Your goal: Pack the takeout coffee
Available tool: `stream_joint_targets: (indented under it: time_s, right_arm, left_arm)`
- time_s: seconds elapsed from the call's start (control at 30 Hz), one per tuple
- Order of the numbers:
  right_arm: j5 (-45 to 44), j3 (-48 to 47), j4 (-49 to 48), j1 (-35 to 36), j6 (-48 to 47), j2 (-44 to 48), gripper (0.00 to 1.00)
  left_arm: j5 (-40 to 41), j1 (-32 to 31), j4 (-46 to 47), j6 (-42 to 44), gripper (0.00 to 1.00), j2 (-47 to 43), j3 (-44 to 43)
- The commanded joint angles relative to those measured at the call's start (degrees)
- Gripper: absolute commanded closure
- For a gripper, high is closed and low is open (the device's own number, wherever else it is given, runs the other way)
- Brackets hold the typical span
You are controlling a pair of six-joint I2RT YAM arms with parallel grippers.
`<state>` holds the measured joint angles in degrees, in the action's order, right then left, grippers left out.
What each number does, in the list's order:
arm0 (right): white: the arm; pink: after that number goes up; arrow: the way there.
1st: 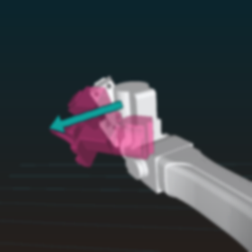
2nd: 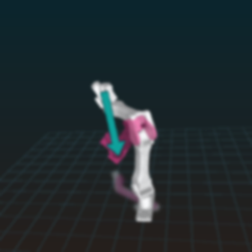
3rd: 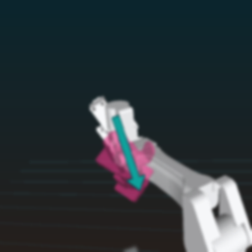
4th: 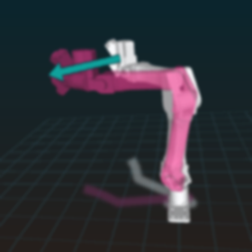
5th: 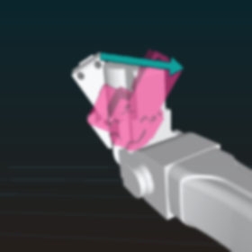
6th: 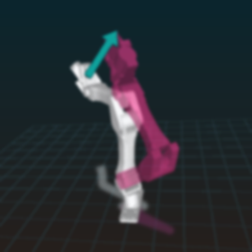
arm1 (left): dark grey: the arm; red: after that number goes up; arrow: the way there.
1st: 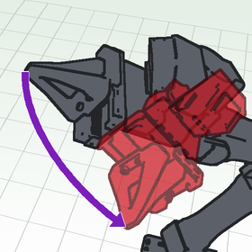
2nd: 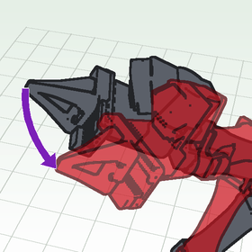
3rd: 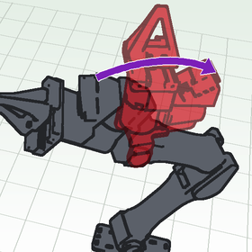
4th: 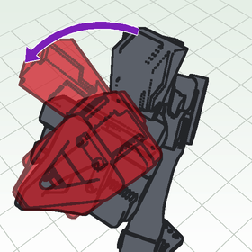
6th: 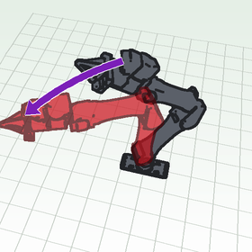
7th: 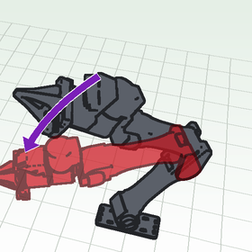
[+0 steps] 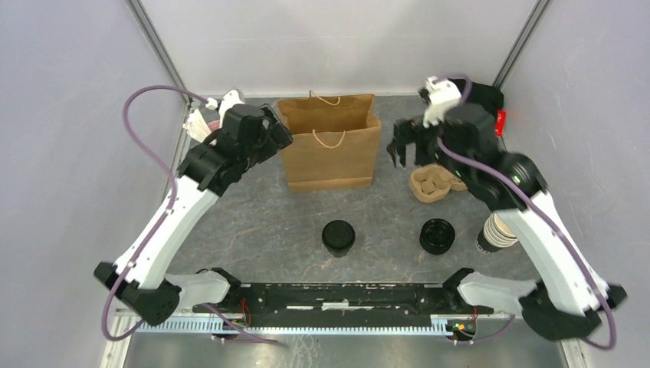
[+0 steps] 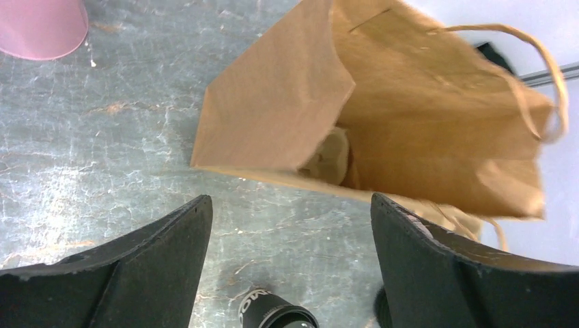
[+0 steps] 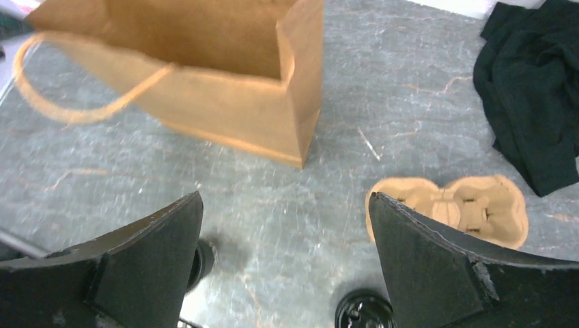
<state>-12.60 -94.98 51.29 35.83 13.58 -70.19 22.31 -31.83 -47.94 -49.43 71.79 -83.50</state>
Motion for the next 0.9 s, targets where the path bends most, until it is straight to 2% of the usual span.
stream_joint_targets:
  time_s: [0.0, 0.13, 0.23, 0.4, 0.5, 0.63, 0.73, 0.87]
  right_arm:
    - [6.33, 9.94, 3.68, -0.32, -0.37, 10.18, 0.02]
    - [11.92, 24.18, 1.73, -0.32, 0.96, 17.91, 0.02]
    - [16.31, 32.36, 0.63, 0.37, 1.83, 20.88, 0.02]
    - [19.55, 42.83, -7.4, 5.48, 4.91, 22.26, 0.02]
    - [18.35, 42.64, -8.81, 10.44, 6.77, 18.15, 0.02]
    - [13.17, 36.6, -9.91, 19.0, 8.85, 12.62, 0.02]
    - [8.48, 32.14, -9.47, 24.39, 10.18, 8.02, 0.02]
    - [3.03, 28.05, -8.33, 30.15, 11.2, 0.34, 0.02]
  left_arm:
    - [-0.79, 0.28, -0.93, 3.9, 0.07, -6.84, -4.56]
    - [-2.98, 0.28, -3.83, 3.86, 0.05, -10.76, -5.92]
    - [-6.35, 0.28, -5.86, 2.08, 0.05, -14.76, -4.67]
    - [-9.82, 0.27, -9.54, -2.2, 0.03, -23.47, 0.72]
    - [-10.17, 0.28, -10.96, -4.53, 0.03, -27.89, 3.56]
    - [-10.86, 0.28, -10.11, -8.48, 0.03, -31.71, 7.75]
    - [-12.44, 0.26, -7.6, -10.65, 0.04, -32.5, 9.99]
    - [-13.58, 0.28, -6.87, -10.44, 0.04, -31.14, 8.78]
